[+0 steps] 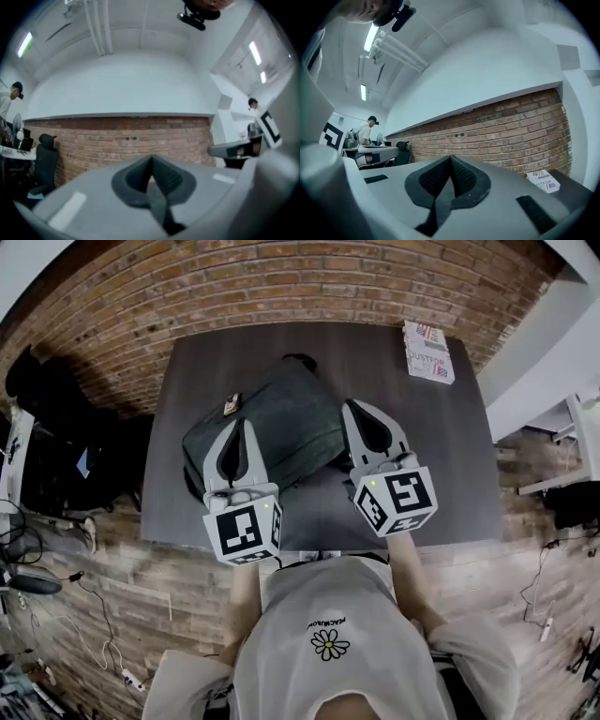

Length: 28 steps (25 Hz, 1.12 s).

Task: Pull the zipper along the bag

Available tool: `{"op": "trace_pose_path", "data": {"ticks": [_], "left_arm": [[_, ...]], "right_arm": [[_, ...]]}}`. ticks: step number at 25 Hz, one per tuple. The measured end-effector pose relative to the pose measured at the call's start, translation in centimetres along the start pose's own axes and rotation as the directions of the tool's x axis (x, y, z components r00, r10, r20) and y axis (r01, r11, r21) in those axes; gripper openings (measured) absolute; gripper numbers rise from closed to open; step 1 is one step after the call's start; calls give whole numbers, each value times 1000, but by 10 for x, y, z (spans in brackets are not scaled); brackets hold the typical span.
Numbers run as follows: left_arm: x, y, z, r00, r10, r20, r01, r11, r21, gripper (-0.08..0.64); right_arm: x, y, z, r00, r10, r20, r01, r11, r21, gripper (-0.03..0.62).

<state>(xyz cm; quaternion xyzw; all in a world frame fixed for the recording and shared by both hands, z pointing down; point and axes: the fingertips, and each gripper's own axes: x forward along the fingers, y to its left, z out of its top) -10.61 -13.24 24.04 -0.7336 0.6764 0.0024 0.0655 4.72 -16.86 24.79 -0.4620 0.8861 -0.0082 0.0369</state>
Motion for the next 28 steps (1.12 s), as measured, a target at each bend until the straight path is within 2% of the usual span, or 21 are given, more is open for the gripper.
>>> {"op": "trace_pose_path", "data": {"ticks": [3,6,28], "left_arm": [[-4,-8,-3,1000,-18,14,18,999,28,6],[-5,-11,-4,999,-34,20,34,999,36,6],[-10,-2,2,999,-31,35,30,999,19,6]], "right_arm": [[-17,-5,-13,998,-54,-18,54,999,-7,-2],[-28,-4,-24,997,-74,-34,73,997,-22,-2],[-35,1,-22,997,-81,-15,80,995,-52,-2]]}}
